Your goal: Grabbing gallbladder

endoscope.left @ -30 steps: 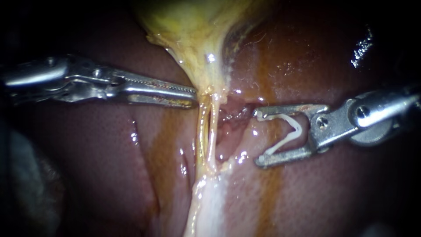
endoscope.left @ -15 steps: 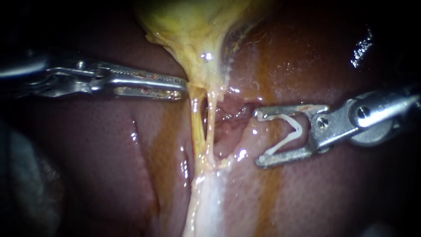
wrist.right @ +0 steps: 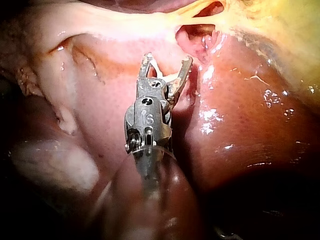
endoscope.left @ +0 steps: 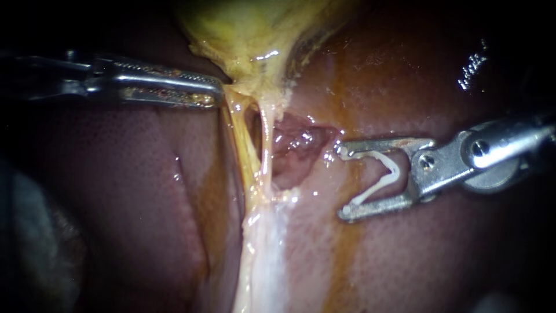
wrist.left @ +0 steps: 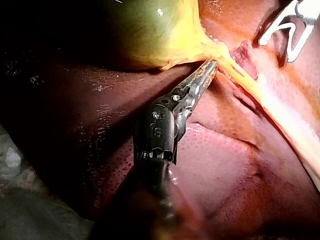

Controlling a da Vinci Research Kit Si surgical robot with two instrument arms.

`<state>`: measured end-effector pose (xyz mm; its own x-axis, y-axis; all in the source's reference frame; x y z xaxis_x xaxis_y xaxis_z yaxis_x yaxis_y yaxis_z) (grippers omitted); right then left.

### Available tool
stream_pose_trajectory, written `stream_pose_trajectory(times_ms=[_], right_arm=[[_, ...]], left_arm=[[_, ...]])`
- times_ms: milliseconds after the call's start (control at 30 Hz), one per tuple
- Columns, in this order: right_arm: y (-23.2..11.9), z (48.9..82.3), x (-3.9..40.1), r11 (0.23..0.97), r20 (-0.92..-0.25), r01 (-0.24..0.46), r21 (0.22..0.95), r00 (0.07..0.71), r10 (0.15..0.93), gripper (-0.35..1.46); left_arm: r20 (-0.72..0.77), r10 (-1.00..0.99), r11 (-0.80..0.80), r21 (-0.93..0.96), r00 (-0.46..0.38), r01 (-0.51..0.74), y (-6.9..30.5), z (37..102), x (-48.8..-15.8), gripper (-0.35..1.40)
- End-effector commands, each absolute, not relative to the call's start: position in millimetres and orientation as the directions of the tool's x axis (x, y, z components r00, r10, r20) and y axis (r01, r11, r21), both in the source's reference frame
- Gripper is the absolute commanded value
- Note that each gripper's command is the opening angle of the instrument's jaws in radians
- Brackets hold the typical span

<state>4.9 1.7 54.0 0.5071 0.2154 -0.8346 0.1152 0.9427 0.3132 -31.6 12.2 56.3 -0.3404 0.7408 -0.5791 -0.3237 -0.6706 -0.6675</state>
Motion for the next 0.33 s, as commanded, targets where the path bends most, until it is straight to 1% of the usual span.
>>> stream_pose_trajectory(times_ms=[33,333], right_arm=[[1.7,54.0,4.9,0.943,-0.835,0.115,0.313,0.507,0.215,0.5],[1.7,54.0,4.9,0.943,-0.835,0.115,0.313,0.507,0.215,0.5]], left_arm=[[-0.579,0.741,-0.671,-0.668,-0.34,-0.323,12.1,56.3,-31.6,-0.35],[-0.58,0.74,-0.671,-0.666,-0.34,-0.325,12.0,56.4,-31.8,-0.35]])
